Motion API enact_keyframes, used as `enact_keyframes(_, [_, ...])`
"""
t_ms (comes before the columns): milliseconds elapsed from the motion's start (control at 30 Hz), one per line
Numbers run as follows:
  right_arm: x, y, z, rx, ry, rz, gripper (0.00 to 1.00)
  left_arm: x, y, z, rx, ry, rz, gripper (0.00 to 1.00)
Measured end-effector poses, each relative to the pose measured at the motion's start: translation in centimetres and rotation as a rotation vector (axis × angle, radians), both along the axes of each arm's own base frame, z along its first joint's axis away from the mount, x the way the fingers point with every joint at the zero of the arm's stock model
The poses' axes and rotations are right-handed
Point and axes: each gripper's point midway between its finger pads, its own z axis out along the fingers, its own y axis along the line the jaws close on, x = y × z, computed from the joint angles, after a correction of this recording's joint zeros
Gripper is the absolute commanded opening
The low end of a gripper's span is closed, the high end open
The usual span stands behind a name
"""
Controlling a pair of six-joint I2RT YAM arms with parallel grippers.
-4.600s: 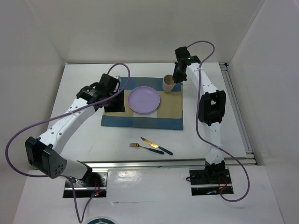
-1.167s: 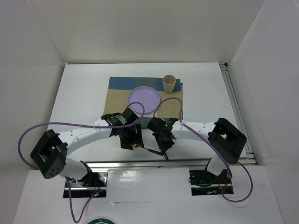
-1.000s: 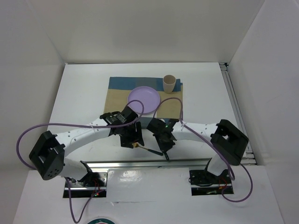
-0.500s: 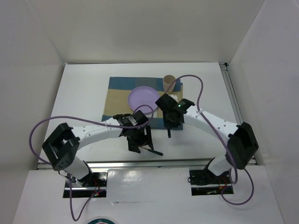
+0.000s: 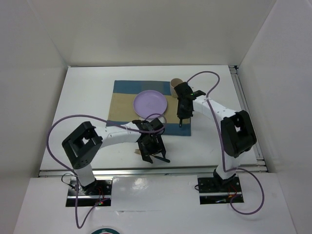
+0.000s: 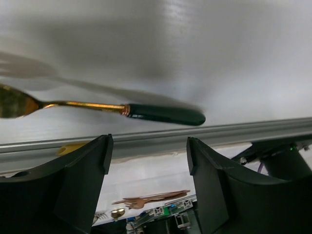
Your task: Set the dinner table for one person
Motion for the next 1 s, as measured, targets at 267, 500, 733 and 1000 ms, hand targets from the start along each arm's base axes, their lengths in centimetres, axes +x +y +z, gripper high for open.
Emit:
enact_keyframes(267, [2.1, 0.1, -1.1, 0.059, -0.016, 0.016, 0.69, 1.0, -1.3, -1.6, 0.058, 0.022, 0.048, 0.73])
enact_keyframes(500, [2.2, 0.4, -0.9, 0.079, -0.027, 0.035, 0.73, 1.8, -1.7, -2.3, 0.086, 0.054, 0.088, 0.34])
enact_keyframes(733, [2.1, 0.0, 3.0, 0.098, -0.123, 0.046, 0.73, 1.4, -1.2, -2.3, 0.079, 0.086, 0.109, 0.17])
enact_keyframes(1000, [2.3, -0.8, 4.6, 0.091, -0.159, 0.046, 0.73, -0.5, 2.1, -0.2, 0.128, 0.062, 0.093, 0.0])
